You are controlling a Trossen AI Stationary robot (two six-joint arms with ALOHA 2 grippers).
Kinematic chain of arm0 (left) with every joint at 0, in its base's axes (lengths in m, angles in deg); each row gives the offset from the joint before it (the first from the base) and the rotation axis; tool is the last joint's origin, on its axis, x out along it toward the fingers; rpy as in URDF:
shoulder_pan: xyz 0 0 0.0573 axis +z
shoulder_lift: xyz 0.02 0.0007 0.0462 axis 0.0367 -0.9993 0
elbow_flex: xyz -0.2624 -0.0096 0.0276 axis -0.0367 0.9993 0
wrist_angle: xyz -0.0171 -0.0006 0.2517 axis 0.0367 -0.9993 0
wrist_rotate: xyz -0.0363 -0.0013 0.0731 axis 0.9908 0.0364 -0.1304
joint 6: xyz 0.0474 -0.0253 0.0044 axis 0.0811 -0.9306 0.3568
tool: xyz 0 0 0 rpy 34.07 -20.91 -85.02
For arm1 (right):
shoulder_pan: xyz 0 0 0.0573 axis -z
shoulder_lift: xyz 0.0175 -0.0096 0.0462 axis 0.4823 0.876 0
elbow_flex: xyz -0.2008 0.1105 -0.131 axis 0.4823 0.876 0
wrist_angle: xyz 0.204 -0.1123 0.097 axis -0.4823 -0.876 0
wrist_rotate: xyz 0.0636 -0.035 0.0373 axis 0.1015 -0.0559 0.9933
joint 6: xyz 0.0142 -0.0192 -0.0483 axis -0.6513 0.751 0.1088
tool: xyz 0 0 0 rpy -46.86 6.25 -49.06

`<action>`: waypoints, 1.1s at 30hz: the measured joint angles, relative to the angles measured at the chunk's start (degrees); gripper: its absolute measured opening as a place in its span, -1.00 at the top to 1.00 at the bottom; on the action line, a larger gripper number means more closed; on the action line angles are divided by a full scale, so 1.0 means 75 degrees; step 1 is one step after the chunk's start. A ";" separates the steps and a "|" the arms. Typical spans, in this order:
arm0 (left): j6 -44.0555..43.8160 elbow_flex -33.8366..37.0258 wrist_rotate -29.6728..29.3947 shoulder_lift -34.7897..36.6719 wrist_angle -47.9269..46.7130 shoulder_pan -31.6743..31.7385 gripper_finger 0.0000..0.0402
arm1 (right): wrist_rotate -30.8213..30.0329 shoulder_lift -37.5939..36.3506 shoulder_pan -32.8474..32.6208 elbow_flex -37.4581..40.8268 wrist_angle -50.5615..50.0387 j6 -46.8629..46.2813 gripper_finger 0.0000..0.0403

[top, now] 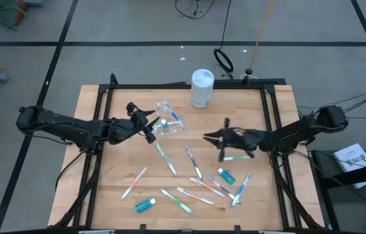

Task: Pick & Place toothbrushing station
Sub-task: Put the green toothbrush into the transparent organizer

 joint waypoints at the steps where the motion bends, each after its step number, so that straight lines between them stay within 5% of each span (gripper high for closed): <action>1: -0.0003 0.0000 0.0000 -0.0001 -0.0010 0.0000 0.20 | 0.0003 0.0229 0.0006 -0.0270 -0.0326 -0.0134 0.83; 9: -0.0131 0.0000 0.0000 0.0005 -0.0085 0.0000 0.20 | 0.0006 0.1875 0.0306 -0.1385 -0.1454 0.0244 0.85; 19: -0.0145 0.0000 0.0000 0.0003 -0.0206 0.0000 0.20 | 0.0032 0.2272 0.1017 -0.1396 -0.0737 0.0515 0.71; 33: -0.0145 0.0003 0.0000 0.0002 -0.0200 0.0000 0.20 | 0.2395 0.2266 0.2307 -0.1396 -0.0882 0.0255 0.35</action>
